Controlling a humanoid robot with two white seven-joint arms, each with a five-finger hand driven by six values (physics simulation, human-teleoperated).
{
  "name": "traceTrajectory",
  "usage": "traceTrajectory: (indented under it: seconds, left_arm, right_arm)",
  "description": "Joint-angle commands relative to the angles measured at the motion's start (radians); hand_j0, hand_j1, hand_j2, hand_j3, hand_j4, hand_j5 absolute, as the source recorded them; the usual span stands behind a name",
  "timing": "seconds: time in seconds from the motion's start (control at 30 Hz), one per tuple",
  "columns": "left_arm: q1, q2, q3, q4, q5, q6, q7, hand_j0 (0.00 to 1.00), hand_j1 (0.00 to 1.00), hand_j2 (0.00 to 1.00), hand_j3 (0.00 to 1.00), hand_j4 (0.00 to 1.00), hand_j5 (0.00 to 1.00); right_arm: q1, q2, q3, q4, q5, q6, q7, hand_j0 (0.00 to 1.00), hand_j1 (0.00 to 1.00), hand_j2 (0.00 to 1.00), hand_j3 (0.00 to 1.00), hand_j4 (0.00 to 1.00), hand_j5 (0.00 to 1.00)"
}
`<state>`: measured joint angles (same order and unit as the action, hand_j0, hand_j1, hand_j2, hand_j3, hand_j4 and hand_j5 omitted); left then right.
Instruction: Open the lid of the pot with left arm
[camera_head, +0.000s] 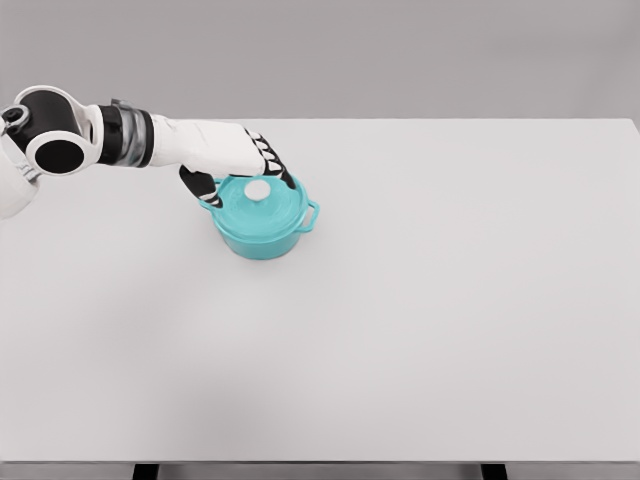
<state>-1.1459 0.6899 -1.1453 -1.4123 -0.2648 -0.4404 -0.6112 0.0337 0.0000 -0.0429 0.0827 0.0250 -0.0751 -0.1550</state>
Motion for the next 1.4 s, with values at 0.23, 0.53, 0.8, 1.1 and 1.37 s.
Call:
traceTrajectory:
  seconds: [0.23, 0.53, 0.8, 1.1, 1.37]
  left_arm:
    - [0.003, -0.012, 0.007, 0.012, -0.025, -0.001, 0.000, 0.88, 0.88, 0.88, 0.88, 0.88, 0.88]
    - [0.005, -0.035, 0.019, 0.021, -0.054, -0.001, 0.000, 0.88, 0.88, 0.88, 0.88, 0.88, 0.88]
    - [0.023, -0.059, 0.035, 0.058, -0.083, -0.003, 0.000, 0.89, 0.89, 0.89, 0.89, 0.89, 0.89]
    - [0.038, -0.070, 0.038, 0.090, -0.093, -0.004, 0.000, 0.88, 0.88, 0.88, 0.88, 0.88, 0.88]
    - [0.041, -0.078, 0.038, 0.118, -0.093, -0.006, 0.000, 0.88, 0.88, 0.88, 0.88, 0.88, 0.88]
  right_arm:
    - [0.000, 0.000, 0.000, 0.000, 0.000, 0.000, 0.000, 1.00, 1.00, 1.00, 1.00, 1.00, 1.00]
    - [0.000, 0.000, 0.000, 0.000, 0.000, 0.000, 0.000, 1.00, 1.00, 1.00, 1.00, 1.00, 1.00]
    - [0.000, 0.000, 0.000, 0.000, 0.000, 0.000, 0.000, 1.00, 1.00, 1.00, 1.00, 1.00, 1.00]
    - [0.000, 0.000, 0.000, 0.000, 0.000, 0.000, 0.000, 1.00, 1.00, 1.00, 1.00, 1.00, 1.00]
    - [0.000, 0.000, 0.000, 0.000, 0.000, 0.000, 0.000, 1.00, 1.00, 1.00, 1.00, 1.00, 1.00]
